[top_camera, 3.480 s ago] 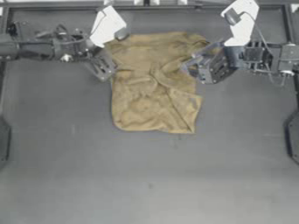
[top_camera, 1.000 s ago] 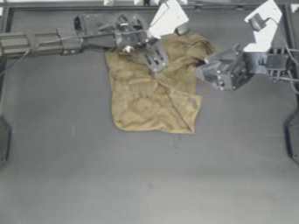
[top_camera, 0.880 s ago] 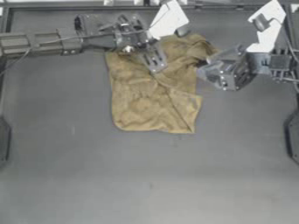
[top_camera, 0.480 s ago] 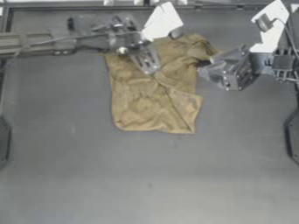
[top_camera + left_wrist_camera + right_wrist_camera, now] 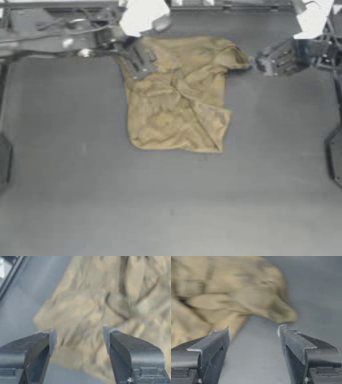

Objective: Fold shirt

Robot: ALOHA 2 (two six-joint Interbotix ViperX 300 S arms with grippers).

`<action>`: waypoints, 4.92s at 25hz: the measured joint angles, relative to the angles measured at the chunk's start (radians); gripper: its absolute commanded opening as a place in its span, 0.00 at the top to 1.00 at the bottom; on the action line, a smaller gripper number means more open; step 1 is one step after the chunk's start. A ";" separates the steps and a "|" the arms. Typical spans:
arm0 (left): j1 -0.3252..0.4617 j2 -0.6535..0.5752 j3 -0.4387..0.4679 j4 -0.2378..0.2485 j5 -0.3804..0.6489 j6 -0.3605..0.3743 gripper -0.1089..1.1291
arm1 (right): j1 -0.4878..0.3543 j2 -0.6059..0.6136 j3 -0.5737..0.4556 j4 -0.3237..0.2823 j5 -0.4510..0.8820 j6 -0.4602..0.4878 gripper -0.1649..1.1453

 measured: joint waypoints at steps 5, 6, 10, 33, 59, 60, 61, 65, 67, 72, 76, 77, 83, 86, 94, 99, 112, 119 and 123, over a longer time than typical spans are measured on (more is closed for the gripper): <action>-0.018 -0.094 0.078 -0.002 -0.037 -0.028 0.19 | -0.028 0.104 -0.025 -0.002 -0.072 0.000 0.18; -0.020 -0.107 0.089 -0.002 -0.040 -0.029 0.19 | -0.034 0.124 -0.028 -0.002 -0.081 0.000 0.18; -0.021 -0.135 0.110 -0.002 -0.041 -0.031 0.19 | -0.046 0.190 -0.043 -0.009 -0.101 -0.002 0.18; -0.043 -0.133 0.117 -0.002 -0.043 -0.031 0.20 | -0.173 0.354 -0.046 -0.043 -0.199 -0.002 0.18; -0.051 -0.133 0.126 -0.002 -0.041 -0.031 0.20 | -0.120 0.414 -0.083 -0.051 -0.196 -0.002 0.83; -0.052 -0.135 0.126 -0.002 -0.040 -0.031 0.20 | -0.112 0.405 -0.091 -0.052 -0.190 -0.002 0.83; -0.052 -0.135 0.127 -0.002 -0.040 -0.031 0.20 | -0.104 0.396 -0.100 -0.054 -0.178 -0.002 0.83; -0.051 -0.138 0.137 -0.002 -0.038 -0.029 0.20 | -0.063 0.362 -0.156 -0.071 -0.118 -0.003 0.83; -0.052 -0.158 0.144 -0.002 -0.038 -0.031 0.20 | -0.041 0.356 -0.186 -0.071 -0.100 -0.003 0.83; -0.052 -0.219 0.173 -0.002 -0.040 -0.035 0.20 | 0.008 0.359 -0.267 -0.069 -0.084 -0.003 0.83; -0.052 -0.258 0.204 -0.002 -0.049 -0.046 0.20 | 0.028 0.403 -0.330 -0.060 -0.071 -0.003 0.83; -0.052 -0.265 0.213 -0.002 -0.054 -0.048 0.20 | 0.031 0.417 -0.342 -0.057 -0.071 -0.003 0.83; -0.052 -0.293 0.256 -0.008 -0.097 -0.049 0.20 | 0.049 0.502 -0.431 -0.041 -0.069 -0.003 0.83; -0.052 -0.293 0.259 -0.009 -0.101 -0.049 0.20 | 0.058 0.541 -0.472 -0.040 -0.069 -0.003 0.83; -0.052 -0.295 0.259 -0.009 -0.103 -0.049 0.19 | 0.077 0.598 -0.517 -0.043 -0.095 -0.015 0.49; -0.054 -0.296 0.287 -0.011 -0.140 -0.048 0.18 | 0.075 0.600 -0.517 -0.034 -0.140 -0.017 0.06; -0.078 -0.330 0.305 -0.011 -0.192 0.052 0.15 | 0.120 0.410 -0.416 -0.098 -0.155 -0.066 0.12; -0.147 -0.330 0.307 -0.011 -0.184 0.123 0.08 | 0.232 0.236 -0.319 -0.114 -0.117 -0.181 0.12; -0.181 -0.330 0.308 -0.011 -0.164 0.123 0.08 | 0.304 0.155 -0.304 -0.091 0.005 -0.279 0.12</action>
